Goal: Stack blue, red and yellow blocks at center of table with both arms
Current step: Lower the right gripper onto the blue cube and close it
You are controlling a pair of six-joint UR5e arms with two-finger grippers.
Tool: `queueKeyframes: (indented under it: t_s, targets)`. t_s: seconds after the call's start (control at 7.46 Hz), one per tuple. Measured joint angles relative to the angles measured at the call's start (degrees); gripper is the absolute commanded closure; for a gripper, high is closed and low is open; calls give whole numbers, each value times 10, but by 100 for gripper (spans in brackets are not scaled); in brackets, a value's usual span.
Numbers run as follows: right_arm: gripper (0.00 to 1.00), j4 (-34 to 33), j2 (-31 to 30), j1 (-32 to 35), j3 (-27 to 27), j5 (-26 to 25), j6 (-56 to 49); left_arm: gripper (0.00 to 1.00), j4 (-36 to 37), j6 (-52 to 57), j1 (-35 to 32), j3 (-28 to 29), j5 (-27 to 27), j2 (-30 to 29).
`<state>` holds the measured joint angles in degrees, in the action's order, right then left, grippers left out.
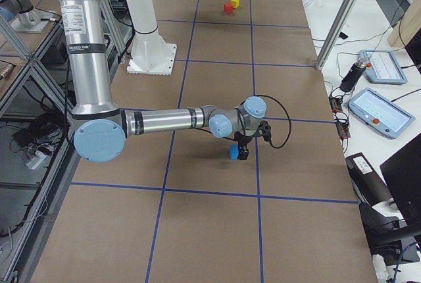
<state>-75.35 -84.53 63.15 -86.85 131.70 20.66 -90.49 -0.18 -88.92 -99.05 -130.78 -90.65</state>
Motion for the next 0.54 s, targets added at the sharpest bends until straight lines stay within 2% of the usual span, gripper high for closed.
queueKeyframes:
  t_s: [0.13, 0.27, 0.54]
  targets:
    - [62, 1, 1, -8, 9, -2, -2, 0, 0, 0, 0, 0, 0, 0]
    - [100, 1, 2, -13, 17, -3, -5, 0, 0, 0, 0, 0, 0, 0]
    - [100, 2, 6, -16, 22, -4, -13, 0, 0, 0, 1, 1, 0, 0]
